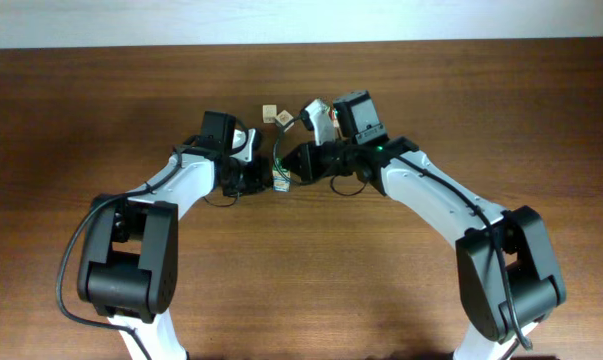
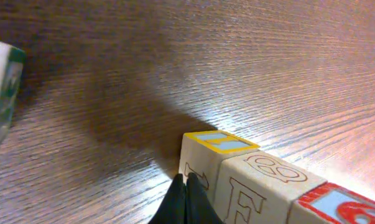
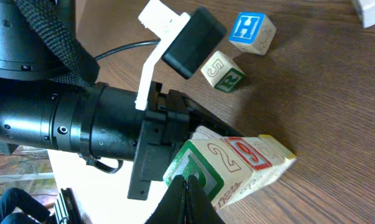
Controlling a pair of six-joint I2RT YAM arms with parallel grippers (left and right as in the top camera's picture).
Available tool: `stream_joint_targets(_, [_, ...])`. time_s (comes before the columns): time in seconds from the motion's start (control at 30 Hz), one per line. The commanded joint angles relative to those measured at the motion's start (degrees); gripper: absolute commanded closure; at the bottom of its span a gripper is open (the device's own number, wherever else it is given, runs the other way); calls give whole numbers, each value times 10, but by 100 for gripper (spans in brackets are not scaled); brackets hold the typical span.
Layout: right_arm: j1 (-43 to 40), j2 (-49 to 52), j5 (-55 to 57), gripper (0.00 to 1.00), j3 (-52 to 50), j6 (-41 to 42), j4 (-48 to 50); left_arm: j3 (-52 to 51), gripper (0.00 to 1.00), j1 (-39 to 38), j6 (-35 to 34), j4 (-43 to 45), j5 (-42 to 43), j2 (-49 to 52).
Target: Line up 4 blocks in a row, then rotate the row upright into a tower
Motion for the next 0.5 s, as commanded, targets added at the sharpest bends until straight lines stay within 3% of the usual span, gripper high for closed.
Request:
stream_joint_targets(0.0, [6,14,49,96,-11,7,-9,10,100,-10,7,1,34,0])
stream_joint_targets(0.27, [6,15,95,96,-11,20,-7,10,100,-1,7,2,9,0])
stream_joint_targets(0.47, [6,15,113,96,-11,20,-8,10,100,48,7,3,-20,0])
